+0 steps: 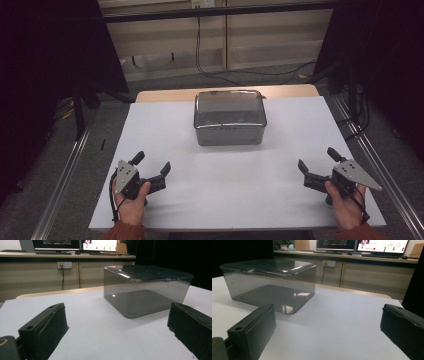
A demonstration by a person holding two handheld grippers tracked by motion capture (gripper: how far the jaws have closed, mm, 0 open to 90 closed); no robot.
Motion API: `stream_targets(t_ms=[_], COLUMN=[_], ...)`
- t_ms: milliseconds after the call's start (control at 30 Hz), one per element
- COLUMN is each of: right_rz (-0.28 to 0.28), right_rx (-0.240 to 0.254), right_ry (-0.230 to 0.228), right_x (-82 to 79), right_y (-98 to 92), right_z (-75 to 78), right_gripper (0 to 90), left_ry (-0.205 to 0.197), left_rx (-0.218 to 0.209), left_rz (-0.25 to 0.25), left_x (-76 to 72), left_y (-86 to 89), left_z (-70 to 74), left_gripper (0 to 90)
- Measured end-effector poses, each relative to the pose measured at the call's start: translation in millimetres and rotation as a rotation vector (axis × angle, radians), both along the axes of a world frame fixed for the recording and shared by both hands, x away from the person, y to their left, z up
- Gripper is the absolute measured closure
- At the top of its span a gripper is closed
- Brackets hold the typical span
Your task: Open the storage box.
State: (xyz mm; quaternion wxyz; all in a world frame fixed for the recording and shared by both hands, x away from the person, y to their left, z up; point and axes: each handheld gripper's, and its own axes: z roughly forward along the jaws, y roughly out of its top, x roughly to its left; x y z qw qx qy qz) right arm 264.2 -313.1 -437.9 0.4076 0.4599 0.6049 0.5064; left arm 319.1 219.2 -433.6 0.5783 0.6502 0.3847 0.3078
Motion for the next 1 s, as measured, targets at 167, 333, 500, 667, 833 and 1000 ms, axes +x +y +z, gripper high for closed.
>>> stream_targets(t_ms=[167,333,500,667,833,1000], right_rz=[0.024,0.043,0.062,0.080,0.102,0.137], right_rx=[0.022,0.027,0.014,0.005,-0.001,0.000], right_ry=[0.012,0.032,0.034,0.028,0.036,0.048], right_x=[0.7,1.8,2.4,3.0,6.8,14.9], right_y=[0.9,0.6,4.0,9.3,16.4,25.7], right_z=[-0.1,-1.4,-1.9,-1.1,-0.4,-1.4], right_gripper=[0.0,0.0,0.0,0.0,0.0,0.0], left_ry=[-0.002,0.012,0.018,0.021,0.015,0.023], left_rx=[0.007,0.018,0.008,-0.005,0.006,0.003], left_rz=[0.011,0.004,0.006,0.000,0.000,-0.004], left_x=[-0.9,1.2,1.8,1.6,2.1,2.3], left_y=[-0.4,-3.1,-3.0,-2.1,0.7,0.7], left_z=[0.5,0.2,-0.1,-0.4,-0.3,-0.8], left_gripper=[2.2,2.6,3.2,3.2,3.2,3.2])
